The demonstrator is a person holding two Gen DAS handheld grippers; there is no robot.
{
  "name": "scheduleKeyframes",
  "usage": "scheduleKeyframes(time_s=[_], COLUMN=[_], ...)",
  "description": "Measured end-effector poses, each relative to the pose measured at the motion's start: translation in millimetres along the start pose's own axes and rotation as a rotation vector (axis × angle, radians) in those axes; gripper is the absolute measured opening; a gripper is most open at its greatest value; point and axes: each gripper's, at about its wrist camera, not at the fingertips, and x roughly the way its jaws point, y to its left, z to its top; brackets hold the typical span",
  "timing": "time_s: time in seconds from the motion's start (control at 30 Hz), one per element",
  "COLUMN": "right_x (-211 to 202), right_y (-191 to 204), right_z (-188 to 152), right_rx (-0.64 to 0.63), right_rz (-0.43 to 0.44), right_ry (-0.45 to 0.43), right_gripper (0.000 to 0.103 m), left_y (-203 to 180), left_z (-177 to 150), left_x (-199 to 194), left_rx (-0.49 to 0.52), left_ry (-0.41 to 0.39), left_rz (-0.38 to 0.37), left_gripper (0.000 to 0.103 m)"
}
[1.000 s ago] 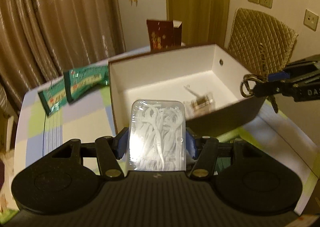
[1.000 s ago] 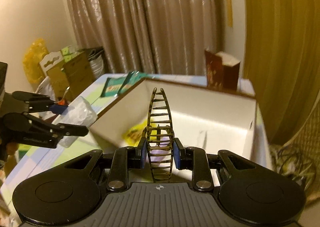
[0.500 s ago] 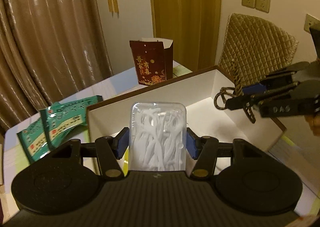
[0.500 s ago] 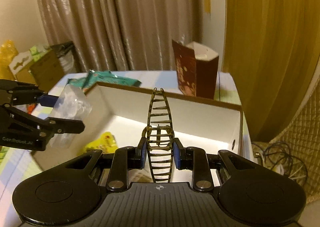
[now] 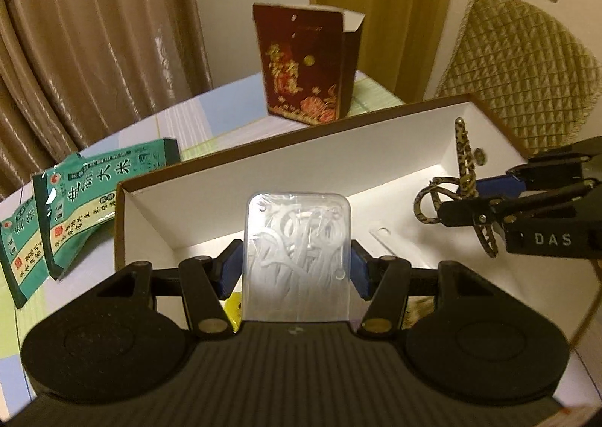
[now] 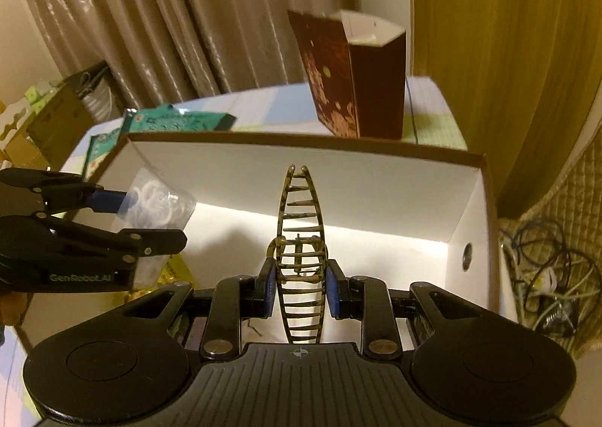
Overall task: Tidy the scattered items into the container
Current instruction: 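Carry the floss box and claw clip up over the box with both tools, then lower the floss box and claw clip into the box and open both tools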
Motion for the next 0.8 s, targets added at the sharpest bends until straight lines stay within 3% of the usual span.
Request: scheduleKeyframes(time_s=[0.4, 0.67, 0.73, 0.77, 0.8], right_x=[26.4, 25.4, 22.8, 21.4, 19.8], right_y=[-4.7, -5.6, -4.0, -3.1, -2.4], right_z=[-4.3, -5.7, -5.3, -5.4, -5.5], right_rx=[0.005, -0.01, -0.033, -0.043, -0.049], right_rz=[-0.079, -0.092, -0.091, -0.092, -0.089], right_ry=[0.068, 0.073, 0.068, 0.065, 0.063], right_gripper=[0.024, 0.024, 0.028, 0.039, 0.056], left_y=[9.7, 8.6, 7.9, 7.7, 7.6], left_z=[0.4, 3.0, 2.6, 2.4, 2.6], left_x=[46.3, 44.5, 41.5, 39.8, 38.0], left_rx=[-0.046, -0.053, -0.048, -0.045, -0.042], left_ry=[0.095, 0.084, 0.08, 0.077, 0.073], left_rz=[0.035, 0.035, 0.035, 0.036, 0.037], left_gripper=[0.054, 0.061, 0.062, 0.063, 0.064])
